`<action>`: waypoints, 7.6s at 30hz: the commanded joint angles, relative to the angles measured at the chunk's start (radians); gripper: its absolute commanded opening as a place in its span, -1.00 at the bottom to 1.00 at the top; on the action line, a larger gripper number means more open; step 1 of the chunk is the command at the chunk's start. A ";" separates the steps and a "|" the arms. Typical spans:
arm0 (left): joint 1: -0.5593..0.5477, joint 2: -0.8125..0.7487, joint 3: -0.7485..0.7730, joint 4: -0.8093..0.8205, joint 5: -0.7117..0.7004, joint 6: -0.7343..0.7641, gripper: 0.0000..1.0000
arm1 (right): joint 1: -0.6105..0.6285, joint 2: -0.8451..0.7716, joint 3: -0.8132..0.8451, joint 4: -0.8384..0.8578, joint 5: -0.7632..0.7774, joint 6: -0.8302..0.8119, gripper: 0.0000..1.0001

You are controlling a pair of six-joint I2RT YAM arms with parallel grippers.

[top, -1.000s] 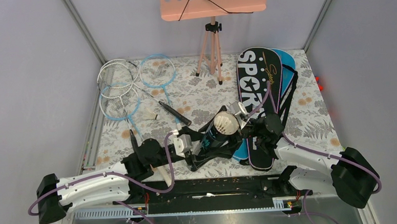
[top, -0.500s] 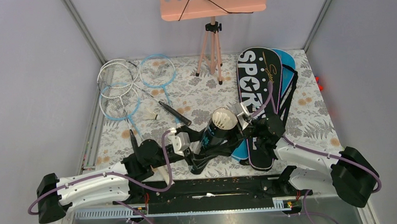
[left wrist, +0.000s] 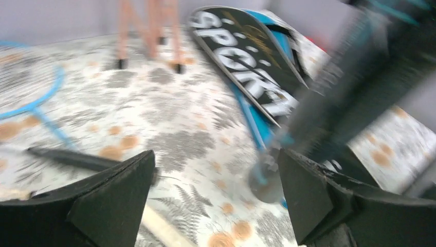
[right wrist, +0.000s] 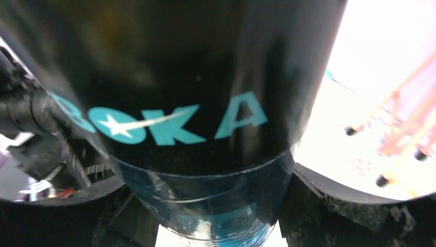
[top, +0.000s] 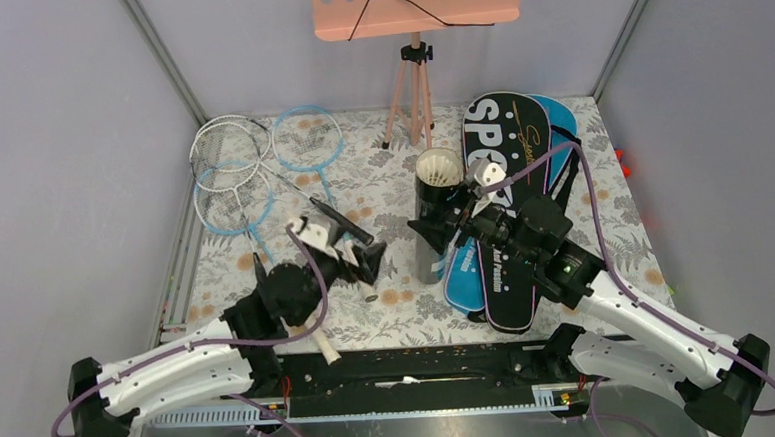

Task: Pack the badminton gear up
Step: Adjust the shuttle tube, then pick up the shuttlecock at the center of the board, then place the shuttlecock at the shuttle tube, then close the lid on the shuttle tube.

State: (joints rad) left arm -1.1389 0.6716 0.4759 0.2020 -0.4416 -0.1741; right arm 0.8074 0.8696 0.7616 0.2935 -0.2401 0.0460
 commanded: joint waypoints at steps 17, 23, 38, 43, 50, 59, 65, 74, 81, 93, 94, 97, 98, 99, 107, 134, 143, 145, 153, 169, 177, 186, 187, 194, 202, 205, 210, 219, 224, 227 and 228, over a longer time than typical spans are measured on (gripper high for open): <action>1.223 0.734 0.412 -0.250 0.690 -0.317 0.67 | -0.010 -0.014 0.045 -0.224 0.078 -0.088 -0.18; 1.229 0.891 0.468 -0.284 0.722 -0.310 0.34 | -0.010 -0.005 0.044 -0.227 0.095 -0.090 -0.17; 1.229 0.907 0.415 -0.245 0.757 -0.350 -0.81 | -0.009 0.023 0.063 -0.245 0.102 -0.083 -0.17; 1.229 0.849 0.406 -0.229 0.801 -0.349 -1.00 | -0.010 0.015 0.063 -0.247 0.104 -0.089 -0.17; 1.201 0.566 0.398 -0.238 0.794 -0.321 -1.00 | -0.009 -0.013 0.066 -0.248 0.103 -0.104 -0.17; 0.978 0.256 0.510 -0.305 0.671 -0.229 -1.00 | -0.009 -0.017 0.190 -0.281 0.302 -0.334 -0.15; 0.803 0.190 0.631 -0.314 0.772 -0.130 -1.00 | -0.009 0.024 0.116 -0.252 0.243 -0.551 -0.10; 0.578 0.173 0.789 -0.346 0.903 -0.001 -1.00 | -0.010 0.053 0.082 -0.250 0.214 -0.535 -0.08; 0.468 0.212 0.837 -0.327 0.980 0.068 -1.00 | -0.010 0.086 0.074 -0.249 0.170 -0.490 -0.08; 0.322 0.365 0.913 -0.388 0.851 0.227 -1.00 | -0.009 0.056 0.049 -0.228 0.060 -0.419 -0.08; 0.313 0.373 0.918 -0.401 0.829 0.240 -1.00 | -0.010 0.054 0.047 -0.228 0.062 -0.415 -0.08; 0.299 0.385 0.909 -0.424 0.767 0.264 -1.00 | -0.010 0.043 0.042 -0.223 0.071 -0.402 -0.09; 0.297 0.386 0.902 -0.424 0.759 0.266 -1.00 | -0.010 0.036 0.039 -0.219 0.071 -0.396 -0.10; 0.296 0.388 0.896 -0.424 0.753 0.267 -1.00 | -0.010 0.031 0.036 -0.215 0.068 -0.390 -0.10; 0.278 0.443 0.901 -0.479 0.803 0.278 -1.00 | -0.010 0.005 0.007 -0.156 0.047 -0.328 -0.10; 0.270 0.388 0.909 -0.462 0.946 0.084 0.06 | -0.010 -0.034 -0.100 0.024 -0.034 -0.255 -0.15; 0.271 0.371 0.963 -0.490 0.838 0.083 0.44 | -0.010 -0.014 -0.089 0.002 -0.031 -0.262 -0.15; 0.270 0.367 0.974 -0.510 0.757 0.104 0.91 | -0.010 -0.015 -0.089 0.002 -0.033 -0.265 -0.15; 0.270 0.407 1.006 -0.624 0.414 0.235 0.98 | -0.010 -0.023 -0.086 -0.024 -0.051 -0.288 -0.14; 0.271 0.580 1.081 -0.829 0.599 0.411 0.98 | -0.010 -0.004 -0.077 -0.073 -0.130 -0.360 -0.16; 0.252 0.636 1.118 -0.803 0.704 0.400 0.98 | -0.010 -0.014 -0.118 0.072 -0.060 -0.258 -0.20; 0.245 0.509 1.105 -0.655 0.558 0.282 0.98 | -0.010 -0.071 -0.117 0.011 0.217 -0.148 -0.21; 0.245 0.475 1.089 -0.635 0.547 0.273 0.98 | -0.010 -0.092 -0.129 0.001 0.268 -0.128 -0.21; 0.246 0.231 0.889 -0.481 0.456 0.206 0.98 | -0.010 -0.174 -0.163 -0.070 0.543 -0.080 -0.22; 0.248 0.239 0.523 -0.284 0.243 -0.008 0.98 | -0.010 -0.208 -0.199 -0.108 0.774 0.016 -0.15; 0.250 0.311 0.430 -0.161 0.194 -0.050 0.98 | -0.009 -0.205 -0.231 -0.080 0.808 0.025 -0.02; 0.249 0.462 0.466 -0.244 0.292 -0.033 0.97 | -0.010 -0.234 -0.270 -0.055 0.837 0.046 0.01; 0.249 0.803 0.544 -0.351 0.352 -0.187 0.69 | -0.010 -0.319 -0.315 -0.058 0.823 0.047 0.01; 0.249 0.958 0.612 -0.395 0.370 -0.231 0.51 | -0.010 -0.319 -0.317 -0.070 0.820 0.048 0.01; 0.249 1.003 0.614 -0.401 0.383 -0.246 0.38 | -0.009 -0.312 -0.317 -0.070 0.820 0.046 0.01; 0.250 1.015 0.613 -0.405 0.389 -0.255 0.35 | -0.010 -0.310 -0.315 -0.070 0.820 0.046 0.01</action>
State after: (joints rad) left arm -0.8890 1.6630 1.0386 -0.1963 -0.0887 -0.3771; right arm 0.7982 0.5495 0.4587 0.2451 0.5430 0.0795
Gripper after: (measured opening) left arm 0.705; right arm 0.734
